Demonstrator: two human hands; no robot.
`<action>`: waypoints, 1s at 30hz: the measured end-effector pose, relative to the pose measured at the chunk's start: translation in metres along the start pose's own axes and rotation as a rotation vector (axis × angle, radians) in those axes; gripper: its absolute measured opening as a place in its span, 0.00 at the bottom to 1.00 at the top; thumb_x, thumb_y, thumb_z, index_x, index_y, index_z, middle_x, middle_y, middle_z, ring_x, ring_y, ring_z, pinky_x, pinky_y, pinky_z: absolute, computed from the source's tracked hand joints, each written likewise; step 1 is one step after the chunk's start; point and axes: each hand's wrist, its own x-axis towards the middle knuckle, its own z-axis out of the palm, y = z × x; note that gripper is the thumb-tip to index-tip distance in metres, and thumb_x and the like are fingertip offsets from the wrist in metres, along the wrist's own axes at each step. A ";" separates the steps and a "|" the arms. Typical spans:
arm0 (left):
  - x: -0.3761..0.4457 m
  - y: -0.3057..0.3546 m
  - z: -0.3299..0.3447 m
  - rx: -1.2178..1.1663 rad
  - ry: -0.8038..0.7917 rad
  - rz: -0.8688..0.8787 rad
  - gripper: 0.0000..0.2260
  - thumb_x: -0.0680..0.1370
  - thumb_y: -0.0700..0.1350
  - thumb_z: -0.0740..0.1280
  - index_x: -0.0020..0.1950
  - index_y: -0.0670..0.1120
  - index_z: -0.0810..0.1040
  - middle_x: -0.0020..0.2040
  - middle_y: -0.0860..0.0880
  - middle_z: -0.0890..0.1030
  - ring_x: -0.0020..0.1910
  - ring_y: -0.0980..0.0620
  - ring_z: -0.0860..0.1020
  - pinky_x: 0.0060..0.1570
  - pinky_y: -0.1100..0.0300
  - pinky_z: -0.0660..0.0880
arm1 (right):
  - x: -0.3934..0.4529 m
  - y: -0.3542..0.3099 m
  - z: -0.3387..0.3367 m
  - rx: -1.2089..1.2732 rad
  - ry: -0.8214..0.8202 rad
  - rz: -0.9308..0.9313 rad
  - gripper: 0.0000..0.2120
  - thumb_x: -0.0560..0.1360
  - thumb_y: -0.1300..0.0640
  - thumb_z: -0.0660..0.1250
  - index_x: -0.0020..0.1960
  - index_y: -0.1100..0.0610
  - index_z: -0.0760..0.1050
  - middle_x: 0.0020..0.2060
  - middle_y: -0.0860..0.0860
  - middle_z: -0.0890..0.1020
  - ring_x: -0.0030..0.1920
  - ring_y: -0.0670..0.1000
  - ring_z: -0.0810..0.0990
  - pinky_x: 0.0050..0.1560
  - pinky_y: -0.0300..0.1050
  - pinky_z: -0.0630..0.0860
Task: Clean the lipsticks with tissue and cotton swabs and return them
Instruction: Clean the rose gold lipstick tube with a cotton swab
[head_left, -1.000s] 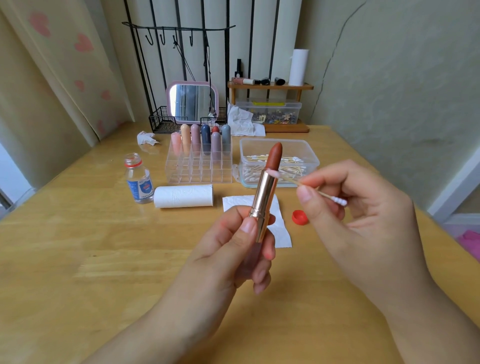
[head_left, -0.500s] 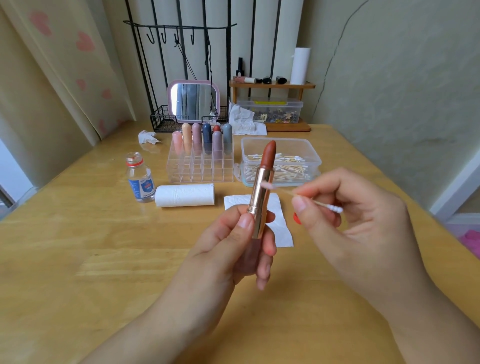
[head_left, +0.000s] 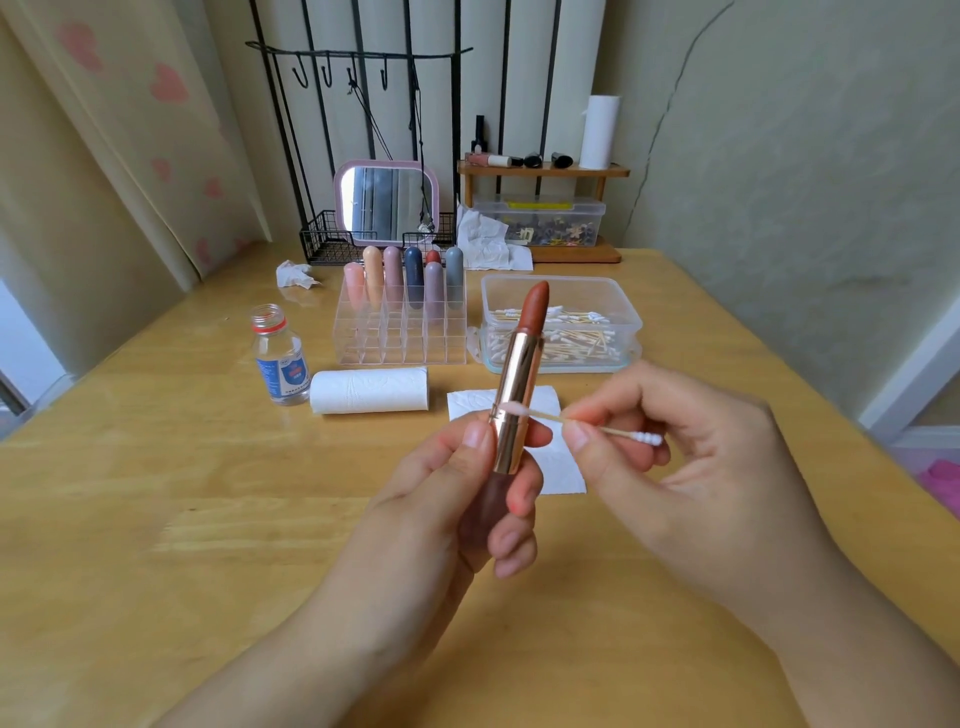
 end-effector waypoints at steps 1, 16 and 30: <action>0.001 -0.001 -0.002 -0.011 -0.010 -0.001 0.13 0.76 0.49 0.61 0.48 0.43 0.82 0.31 0.48 0.73 0.25 0.54 0.66 0.26 0.63 0.68 | 0.000 -0.001 0.000 0.013 -0.011 0.010 0.04 0.71 0.53 0.66 0.38 0.52 0.77 0.27 0.50 0.68 0.28 0.46 0.66 0.29 0.33 0.64; -0.001 0.002 0.000 0.095 0.037 0.075 0.10 0.76 0.47 0.61 0.47 0.44 0.79 0.33 0.47 0.73 0.26 0.53 0.68 0.28 0.62 0.69 | 0.000 -0.005 -0.001 0.041 0.004 -0.027 0.04 0.71 0.55 0.66 0.37 0.53 0.77 0.27 0.47 0.66 0.27 0.41 0.66 0.31 0.27 0.63; -0.004 -0.001 -0.002 0.511 0.225 0.242 0.09 0.69 0.57 0.65 0.46 0.56 0.73 0.32 0.56 0.71 0.31 0.54 0.66 0.34 0.58 0.66 | 0.000 -0.011 0.001 -0.110 0.041 -0.052 0.04 0.67 0.63 0.70 0.34 0.58 0.77 0.24 0.38 0.62 0.26 0.38 0.66 0.31 0.21 0.62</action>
